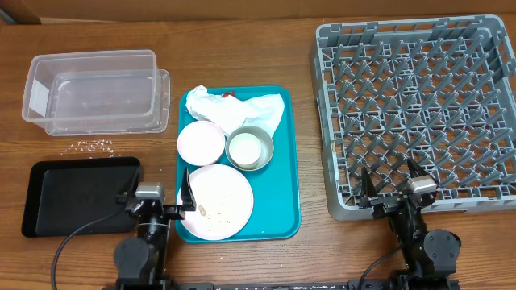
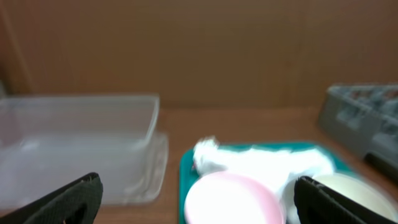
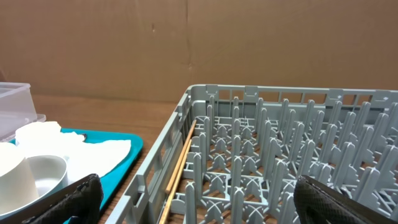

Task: Sort waste into correct bins and load items into the dishwasher
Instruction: 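Reach the left gripper over the teal tray to the white napkins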

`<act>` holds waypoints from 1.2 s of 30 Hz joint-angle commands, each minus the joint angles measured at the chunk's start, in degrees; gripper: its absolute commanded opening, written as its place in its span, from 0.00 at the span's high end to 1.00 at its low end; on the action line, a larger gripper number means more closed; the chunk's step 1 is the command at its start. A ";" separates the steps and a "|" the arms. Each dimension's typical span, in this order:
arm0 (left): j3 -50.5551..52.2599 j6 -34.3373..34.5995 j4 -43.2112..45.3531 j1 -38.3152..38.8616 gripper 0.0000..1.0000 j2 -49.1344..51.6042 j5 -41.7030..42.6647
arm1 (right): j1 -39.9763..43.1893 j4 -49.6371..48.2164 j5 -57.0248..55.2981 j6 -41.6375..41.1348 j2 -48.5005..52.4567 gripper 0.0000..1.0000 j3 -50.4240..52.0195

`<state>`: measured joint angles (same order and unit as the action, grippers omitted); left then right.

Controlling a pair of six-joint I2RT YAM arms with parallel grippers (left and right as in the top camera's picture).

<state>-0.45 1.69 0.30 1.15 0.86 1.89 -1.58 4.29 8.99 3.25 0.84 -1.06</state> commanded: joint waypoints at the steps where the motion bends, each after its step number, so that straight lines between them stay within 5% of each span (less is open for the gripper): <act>1: 0.17 2.05 7.98 0.37 0.00 -0.61 11.34 | -0.07 -0.31 -0.33 0.22 -0.68 0.00 0.59; 8: -0.11 -1.09 26.10 0.37 0.00 -0.61 13.38 | -0.07 -0.31 -0.33 0.22 -0.68 0.00 0.59; 11: -4.26 -6.40 26.67 0.37 0.00 0.11 12.50 | -0.07 -0.31 -0.33 0.20 -0.68 0.00 0.59; 18: -28.11 -9.03 8.52 0.37 0.00 20.26 8.70 | -0.07 -0.31 -0.33 0.22 -0.68 0.00 0.59; 27: -70.93 -15.19 -32.85 0.39 0.00 61.35 13.66 | -0.07 -0.31 -0.33 0.22 -0.68 0.00 0.59; 32: -84.46 -14.49 -42.71 0.39 0.00 74.60 25.86 | -0.07 -0.31 -0.33 0.22 -0.68 0.01 0.59; 36: -94.27 -12.79 -52.52 0.39 0.00 82.88 22.29 | -0.07 -0.31 -0.33 0.22 -0.68 0.00 0.59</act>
<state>-86.65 -11.40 -46.96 1.15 79.29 22.63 -1.58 4.27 8.97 3.25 0.73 -1.06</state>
